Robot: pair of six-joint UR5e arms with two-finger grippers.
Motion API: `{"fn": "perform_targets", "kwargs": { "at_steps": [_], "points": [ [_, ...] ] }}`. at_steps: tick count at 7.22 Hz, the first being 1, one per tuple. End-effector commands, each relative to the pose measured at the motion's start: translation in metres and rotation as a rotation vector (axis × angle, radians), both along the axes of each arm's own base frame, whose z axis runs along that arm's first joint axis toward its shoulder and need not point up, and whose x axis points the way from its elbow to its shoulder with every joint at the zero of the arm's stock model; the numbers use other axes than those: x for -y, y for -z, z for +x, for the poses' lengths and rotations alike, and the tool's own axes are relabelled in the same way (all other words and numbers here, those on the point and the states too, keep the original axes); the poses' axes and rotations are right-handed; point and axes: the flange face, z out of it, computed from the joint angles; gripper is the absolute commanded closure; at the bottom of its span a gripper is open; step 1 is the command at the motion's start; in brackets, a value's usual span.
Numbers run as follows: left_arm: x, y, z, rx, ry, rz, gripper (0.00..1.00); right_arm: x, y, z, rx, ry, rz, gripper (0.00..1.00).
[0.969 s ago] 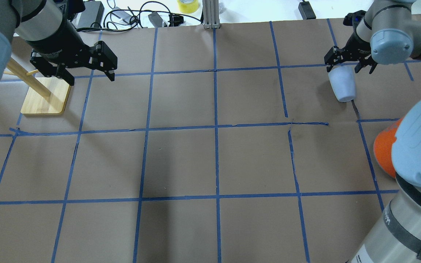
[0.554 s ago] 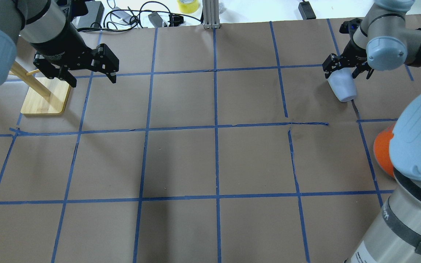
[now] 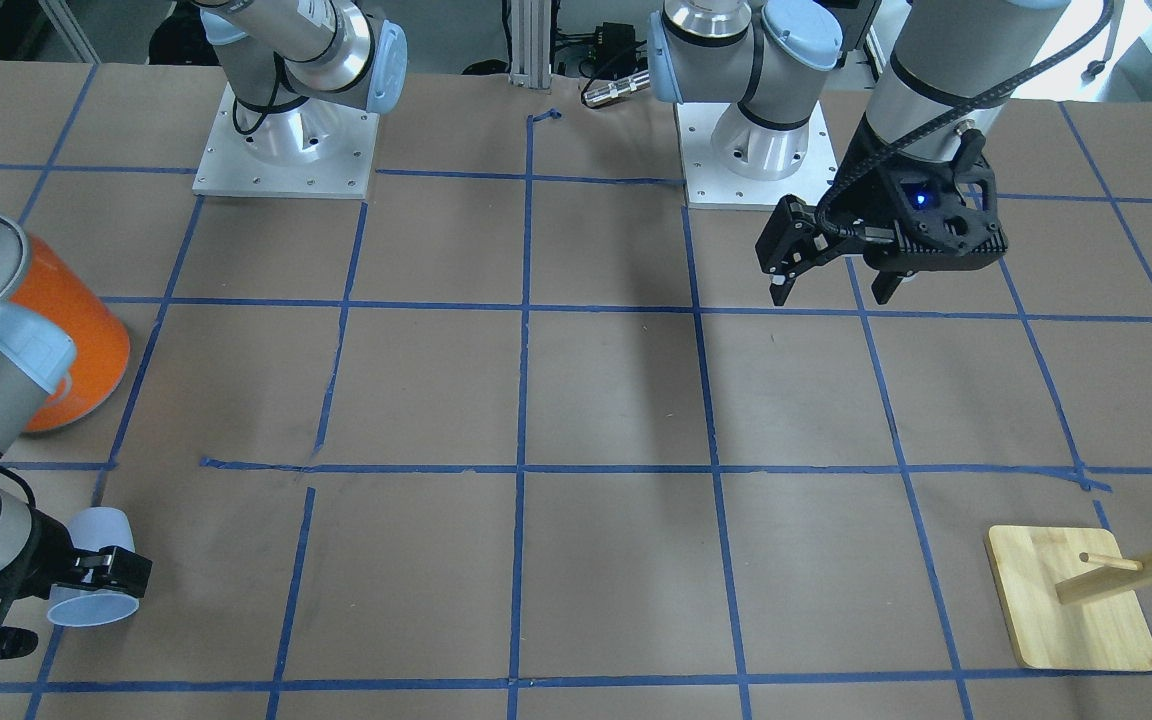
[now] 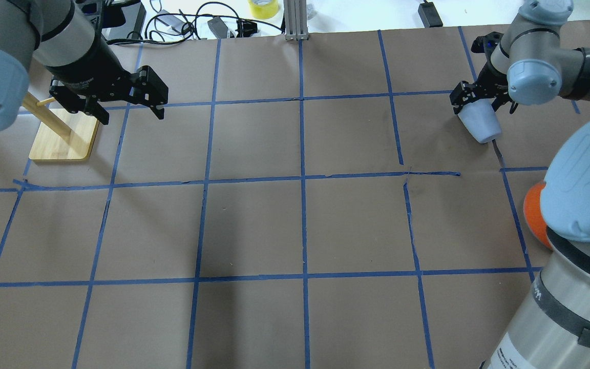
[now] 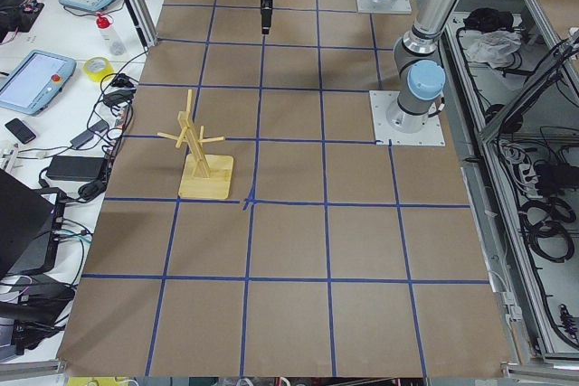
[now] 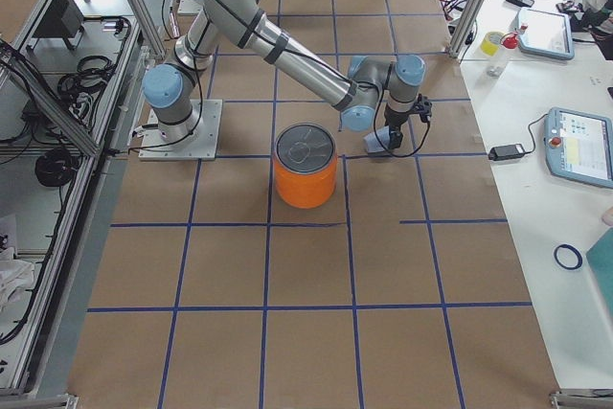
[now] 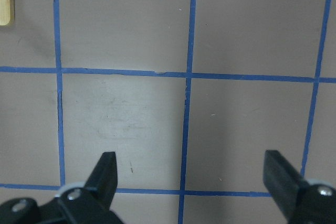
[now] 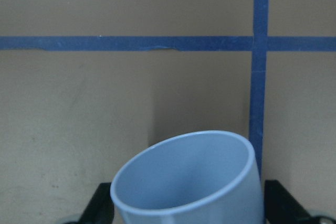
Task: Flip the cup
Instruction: 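Close the right gripper on the white cup's base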
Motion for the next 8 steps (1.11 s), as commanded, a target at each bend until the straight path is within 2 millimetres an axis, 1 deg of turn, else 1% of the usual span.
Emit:
{"fn": "perform_targets", "kwargs": {
  "at_steps": [1, 3, 5, 6, 7, 8],
  "points": [
    [0.004, -0.008, 0.002, 0.002, -0.004, -0.061, 0.0, 0.001, 0.001, 0.0, -0.002, -0.042, 0.001, 0.0],
    [0.007, -0.003, 0.0, -0.004, -0.003, -0.053, 0.0, 0.001, 0.01, -0.001, -0.008, -0.112, 0.014, 0.0],
    [0.007, -0.003, 0.001, -0.002, -0.013, -0.053, 0.0, 0.0, 0.015, -0.003, -0.027, -0.147, 0.028, 0.0],
    [0.001, -0.013, 0.0, 0.001, -0.002, -0.074, 0.0, 0.0, 0.013, -0.004, -0.04, -0.175, 0.03, 0.0],
    [0.0, -0.017, 0.001, -0.002, -0.003, -0.086, 0.0, 0.0, 0.011, -0.004, -0.04, -0.173, 0.025, 0.0],
    [0.002, -0.016, 0.001, -0.001, -0.008, -0.093, 0.0, 0.001, 0.011, -0.003, -0.031, -0.173, 0.021, 0.08]
  ]
}}
